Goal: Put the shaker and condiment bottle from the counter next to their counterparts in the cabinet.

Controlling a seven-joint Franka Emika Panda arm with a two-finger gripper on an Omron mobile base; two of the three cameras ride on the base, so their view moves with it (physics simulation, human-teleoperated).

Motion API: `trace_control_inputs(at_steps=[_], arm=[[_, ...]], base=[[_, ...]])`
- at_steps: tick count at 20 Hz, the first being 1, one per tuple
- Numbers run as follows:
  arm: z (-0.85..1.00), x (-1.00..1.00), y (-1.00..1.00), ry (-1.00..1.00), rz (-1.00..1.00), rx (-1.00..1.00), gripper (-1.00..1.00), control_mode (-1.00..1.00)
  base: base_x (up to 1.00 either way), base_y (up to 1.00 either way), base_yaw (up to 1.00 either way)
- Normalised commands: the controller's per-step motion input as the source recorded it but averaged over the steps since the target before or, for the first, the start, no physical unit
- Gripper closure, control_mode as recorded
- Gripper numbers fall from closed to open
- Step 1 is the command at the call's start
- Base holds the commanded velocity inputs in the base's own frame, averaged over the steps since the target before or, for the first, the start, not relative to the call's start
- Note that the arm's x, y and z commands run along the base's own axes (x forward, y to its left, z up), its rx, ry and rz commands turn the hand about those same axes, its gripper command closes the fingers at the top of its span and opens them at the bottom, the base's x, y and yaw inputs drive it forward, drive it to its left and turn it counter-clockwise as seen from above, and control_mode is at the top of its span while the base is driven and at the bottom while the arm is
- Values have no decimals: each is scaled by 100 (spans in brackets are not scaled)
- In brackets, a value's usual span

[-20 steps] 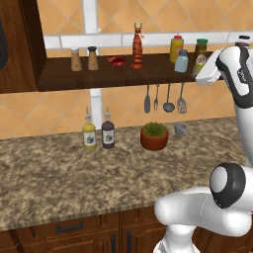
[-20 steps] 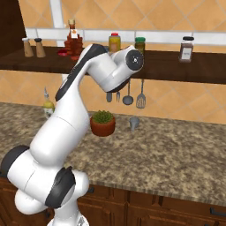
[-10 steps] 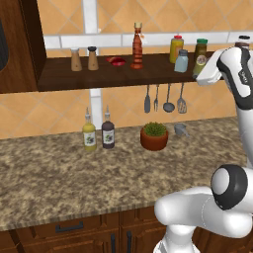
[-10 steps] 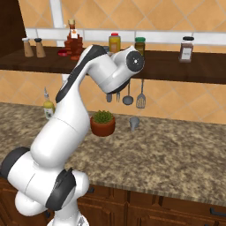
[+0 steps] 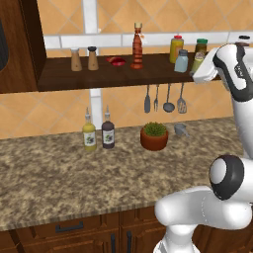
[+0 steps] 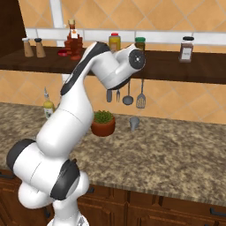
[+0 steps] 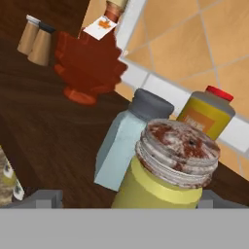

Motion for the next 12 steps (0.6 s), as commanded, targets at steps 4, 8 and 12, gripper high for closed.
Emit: trace_control_inputs(at_steps=[4, 8, 12], arm=[[0, 14, -23, 0, 7, 4, -100, -100], [4, -8, -27, 0, 3, 8, -100, -100], [24, -24, -24, 0, 4, 6, -100, -100]], base=[[0, 0, 0], [0, 0, 0], [0, 0, 0]])
